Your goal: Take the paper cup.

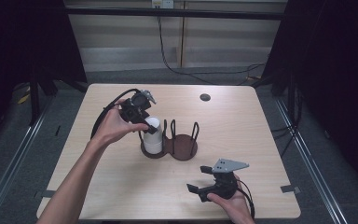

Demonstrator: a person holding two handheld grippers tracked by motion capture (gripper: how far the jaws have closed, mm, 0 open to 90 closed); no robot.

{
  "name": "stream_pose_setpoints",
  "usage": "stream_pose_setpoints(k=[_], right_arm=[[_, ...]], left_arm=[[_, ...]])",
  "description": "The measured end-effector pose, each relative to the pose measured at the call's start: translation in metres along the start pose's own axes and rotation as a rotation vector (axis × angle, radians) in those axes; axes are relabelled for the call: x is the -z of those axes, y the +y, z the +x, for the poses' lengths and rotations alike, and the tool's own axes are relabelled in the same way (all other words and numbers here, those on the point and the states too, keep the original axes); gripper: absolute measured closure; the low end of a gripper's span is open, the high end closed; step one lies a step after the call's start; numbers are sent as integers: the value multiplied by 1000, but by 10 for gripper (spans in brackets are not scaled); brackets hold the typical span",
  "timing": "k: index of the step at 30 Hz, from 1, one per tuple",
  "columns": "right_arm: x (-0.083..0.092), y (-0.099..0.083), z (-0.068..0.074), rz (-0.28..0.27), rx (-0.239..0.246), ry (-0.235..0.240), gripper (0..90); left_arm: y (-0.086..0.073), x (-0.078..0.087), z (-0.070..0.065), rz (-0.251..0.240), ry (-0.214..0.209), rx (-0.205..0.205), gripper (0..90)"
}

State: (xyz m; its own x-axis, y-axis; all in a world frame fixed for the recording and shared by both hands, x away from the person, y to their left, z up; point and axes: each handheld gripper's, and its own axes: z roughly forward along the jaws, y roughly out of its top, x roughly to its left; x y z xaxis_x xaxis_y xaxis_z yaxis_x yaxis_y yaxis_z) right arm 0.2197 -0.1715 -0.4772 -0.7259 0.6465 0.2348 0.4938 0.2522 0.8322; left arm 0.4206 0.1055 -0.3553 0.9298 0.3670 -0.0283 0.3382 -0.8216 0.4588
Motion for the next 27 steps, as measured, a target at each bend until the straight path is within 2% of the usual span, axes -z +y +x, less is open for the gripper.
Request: stream_pose_setpoints(k=[3,6,8,14,16,20,27], right_arm=[[0,0,0,0,-1,0,132],[0,0,0,2,-2,3,132],[0,0,0,3,-2,7,132],[0,0,1,6,-4,4,132],[-1,0,0,5,-7,6,132],[-1,-1,0,12,-13,6,132],[-2,-1,1,26,-9,9,132]], left_arm=[[5,-1,-2,22,5,-28,308],[7,-2,-4,28,7,-31,336],[9,-2,-4,58,11,-44,338],[8,-6,-3,91,5,-30,333],[8,-7,-2,108,10,-44,329],[9,-7,-2,107,-3,-37,326],[9,-11,-5,106,13,-36,336]])
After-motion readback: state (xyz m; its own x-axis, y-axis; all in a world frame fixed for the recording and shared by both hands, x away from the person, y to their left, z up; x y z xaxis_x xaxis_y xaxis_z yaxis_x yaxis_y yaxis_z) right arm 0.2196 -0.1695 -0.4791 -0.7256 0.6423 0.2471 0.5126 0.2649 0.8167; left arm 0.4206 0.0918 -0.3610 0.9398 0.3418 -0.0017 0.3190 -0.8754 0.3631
